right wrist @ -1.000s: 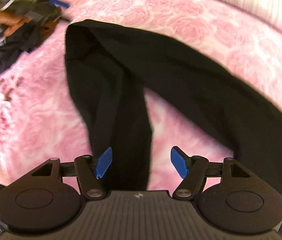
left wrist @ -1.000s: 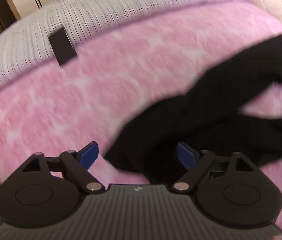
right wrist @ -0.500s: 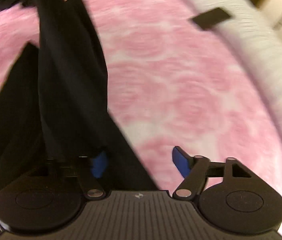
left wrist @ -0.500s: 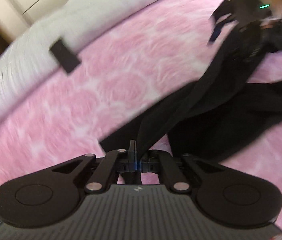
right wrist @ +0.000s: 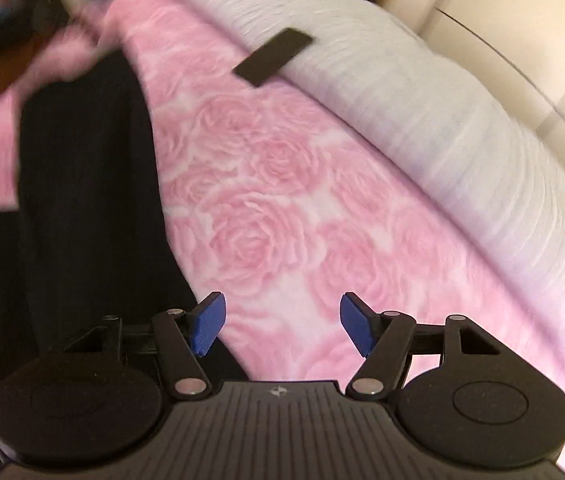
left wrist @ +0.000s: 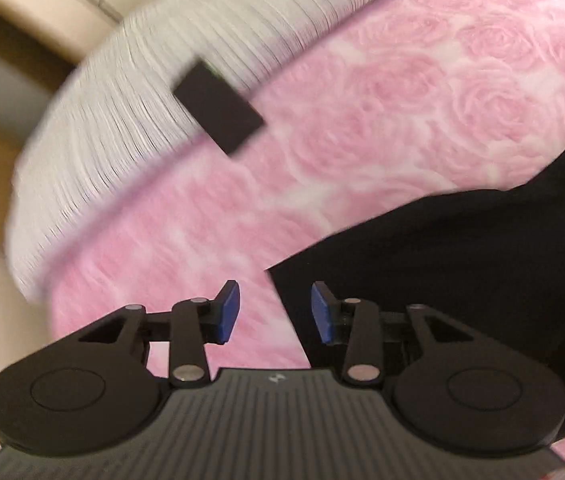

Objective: Fold clothes

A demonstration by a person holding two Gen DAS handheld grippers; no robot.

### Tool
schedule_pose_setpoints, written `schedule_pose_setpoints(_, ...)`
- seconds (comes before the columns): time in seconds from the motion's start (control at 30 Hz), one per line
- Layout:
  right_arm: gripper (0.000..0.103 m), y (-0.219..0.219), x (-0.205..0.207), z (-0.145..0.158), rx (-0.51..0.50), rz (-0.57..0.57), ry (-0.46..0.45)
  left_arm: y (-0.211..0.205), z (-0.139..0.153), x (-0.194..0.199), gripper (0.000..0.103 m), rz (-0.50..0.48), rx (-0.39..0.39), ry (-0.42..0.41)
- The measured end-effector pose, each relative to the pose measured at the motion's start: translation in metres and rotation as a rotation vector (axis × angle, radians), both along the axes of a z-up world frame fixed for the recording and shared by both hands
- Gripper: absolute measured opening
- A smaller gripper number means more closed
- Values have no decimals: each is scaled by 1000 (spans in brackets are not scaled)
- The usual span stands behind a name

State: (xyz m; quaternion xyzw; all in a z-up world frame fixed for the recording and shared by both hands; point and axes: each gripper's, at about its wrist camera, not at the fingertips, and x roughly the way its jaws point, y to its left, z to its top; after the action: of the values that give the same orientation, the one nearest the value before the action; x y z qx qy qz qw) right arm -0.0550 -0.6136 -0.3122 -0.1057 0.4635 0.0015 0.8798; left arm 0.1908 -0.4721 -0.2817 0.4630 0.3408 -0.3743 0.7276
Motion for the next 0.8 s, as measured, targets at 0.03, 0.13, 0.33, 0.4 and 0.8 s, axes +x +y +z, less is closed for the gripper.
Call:
schedule_pose_setpoints(0.03, 67, 2, -12, -2, 53, -22, 5, 12, -7, -8, 45, 20, -21, 56)
schedule_pose_setpoints(0.13, 67, 18, -54, -18, 215, -42, 90, 48, -30, -38, 52, 98, -37, 234)
schedule_pose_setpoints(0.33, 68, 57, -131, -48, 365, -150, 267, 98, -81, -72, 55, 308, -122, 609)
schedule_pose_setpoints(0.4, 69, 67, -148, -48, 368, -190, 278, 100, -91, -76, 51, 333, -162, 655)
schedule_pose_setpoints(0.8, 69, 81, -252, -1, 318, -538, 168, 181, -2, -119, 4, 303, -145, 526)
